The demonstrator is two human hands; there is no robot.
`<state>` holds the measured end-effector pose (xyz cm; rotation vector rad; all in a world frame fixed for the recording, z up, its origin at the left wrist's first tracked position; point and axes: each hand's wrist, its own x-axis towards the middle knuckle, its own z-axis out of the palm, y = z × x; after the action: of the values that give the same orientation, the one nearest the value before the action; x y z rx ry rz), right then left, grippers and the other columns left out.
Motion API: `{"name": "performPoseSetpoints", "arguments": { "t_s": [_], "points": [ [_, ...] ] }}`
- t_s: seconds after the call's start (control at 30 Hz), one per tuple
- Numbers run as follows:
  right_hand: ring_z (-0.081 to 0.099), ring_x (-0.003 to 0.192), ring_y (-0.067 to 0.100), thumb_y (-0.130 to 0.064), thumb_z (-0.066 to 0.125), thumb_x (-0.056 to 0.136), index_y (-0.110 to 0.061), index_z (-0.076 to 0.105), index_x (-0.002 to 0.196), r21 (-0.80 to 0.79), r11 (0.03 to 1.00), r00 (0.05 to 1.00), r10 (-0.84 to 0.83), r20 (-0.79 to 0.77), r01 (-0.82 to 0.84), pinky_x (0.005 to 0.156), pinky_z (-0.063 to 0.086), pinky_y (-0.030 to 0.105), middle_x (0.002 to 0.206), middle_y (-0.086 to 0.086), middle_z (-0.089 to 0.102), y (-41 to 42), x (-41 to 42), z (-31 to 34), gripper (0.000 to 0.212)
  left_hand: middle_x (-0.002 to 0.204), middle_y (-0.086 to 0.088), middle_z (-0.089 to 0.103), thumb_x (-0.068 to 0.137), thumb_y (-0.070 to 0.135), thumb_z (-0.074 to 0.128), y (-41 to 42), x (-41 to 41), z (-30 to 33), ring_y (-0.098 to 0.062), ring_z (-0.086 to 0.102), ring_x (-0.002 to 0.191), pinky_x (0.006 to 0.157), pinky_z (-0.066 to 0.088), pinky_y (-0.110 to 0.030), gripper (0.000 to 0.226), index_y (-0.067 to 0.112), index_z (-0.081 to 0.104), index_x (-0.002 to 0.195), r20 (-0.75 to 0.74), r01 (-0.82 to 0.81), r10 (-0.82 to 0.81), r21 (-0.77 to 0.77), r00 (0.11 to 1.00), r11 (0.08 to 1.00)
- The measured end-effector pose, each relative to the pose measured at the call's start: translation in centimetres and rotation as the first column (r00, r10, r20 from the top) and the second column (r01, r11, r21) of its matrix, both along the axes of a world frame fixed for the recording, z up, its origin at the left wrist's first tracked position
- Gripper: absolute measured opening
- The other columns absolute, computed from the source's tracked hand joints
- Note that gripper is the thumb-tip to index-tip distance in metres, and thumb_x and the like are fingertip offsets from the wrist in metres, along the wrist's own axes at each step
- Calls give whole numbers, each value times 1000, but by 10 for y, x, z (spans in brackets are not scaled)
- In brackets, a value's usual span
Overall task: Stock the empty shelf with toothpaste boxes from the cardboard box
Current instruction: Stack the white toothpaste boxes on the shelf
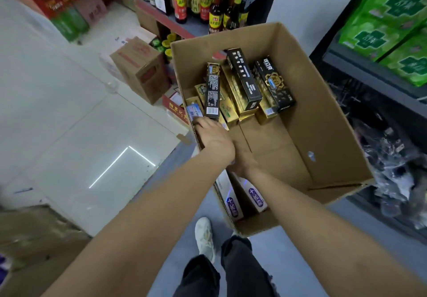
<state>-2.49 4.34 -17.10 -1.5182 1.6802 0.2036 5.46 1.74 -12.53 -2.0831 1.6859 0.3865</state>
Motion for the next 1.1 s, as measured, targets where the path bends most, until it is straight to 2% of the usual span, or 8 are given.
{"name": "performPoseSetpoints", "arguments": {
  "t_s": [0.07,0.23,0.33,0.5,0.67,0.87,1.0,1.1],
  "points": [
    [41,131,29,-12,43,98,0,30,143,10,999,998,53,-29,-53,73,44,5,144,15,41,1,4,-5,48,148,-34,18,100,23,36,-1,-2,-3,-44,19,138,111,25,-43,56,-3,19,146,-12,-56,56,-12,998,998],
    [54,115,35,-36,47,93,-3,42,129,3,994,994,-105,1,105,88,44,37,125,20,56,1,-8,3,49,144,-43,14,97,10,42,6,-5,0,-52,18,136,111,25,-50,51,-9,23,141,-116,-89,81,-62,990,994],
    [60,103,32,-38,53,92,-5,52,113,-43,976,977,-211,42,212,79,47,35,107,14,62,-7,-27,20,39,144,-42,14,92,10,52,0,-3,13,-55,21,134,106,31,-53,57,-2,25,141,-277,-168,147,-53,949,984],
    [63,99,27,-14,56,87,-13,47,121,-195,931,936,-259,240,307,75,47,32,110,8,64,-32,-53,54,35,142,-36,19,85,20,64,-6,0,38,-51,32,125,97,42,-48,76,4,16,143,-533,-196,129,-70,836,978],
    [64,92,15,-13,55,90,-23,45,133,-204,858,794,-311,522,471,72,49,24,111,2,66,-49,-74,89,46,140,-20,36,79,22,69,-19,-16,65,-33,41,126,102,41,-40,87,3,16,146,-839,-369,68,-163,540,915],
    [56,105,10,-10,45,97,-15,46,138,-195,649,508,-337,793,735,91,46,22,120,-4,59,-67,-143,144,41,112,-8,62,66,39,64,-50,-83,108,-27,63,99,89,51,-39,43,22,48,102,-982,-565,152,62,114,823],
    [53,116,9,-16,43,100,-17,49,137,-199,598,448,-301,842,776,104,43,33,129,-9,53,-84,-220,196,37,74,-6,66,83,19,63,-71,-156,142,-13,63,53,50,48,-22,20,6,52,94,-955,-465,176,271,-238,843],
    [57,114,14,-19,44,99,-19,51,135,-167,568,410,-332,850,806,101,46,38,129,-5,57,-99,-286,234,36,53,-6,57,86,15,57,-84,-220,176,-12,51,36,43,39,-17,13,6,55,76,-935,-412,192,308,-299,858]
  ]
}}
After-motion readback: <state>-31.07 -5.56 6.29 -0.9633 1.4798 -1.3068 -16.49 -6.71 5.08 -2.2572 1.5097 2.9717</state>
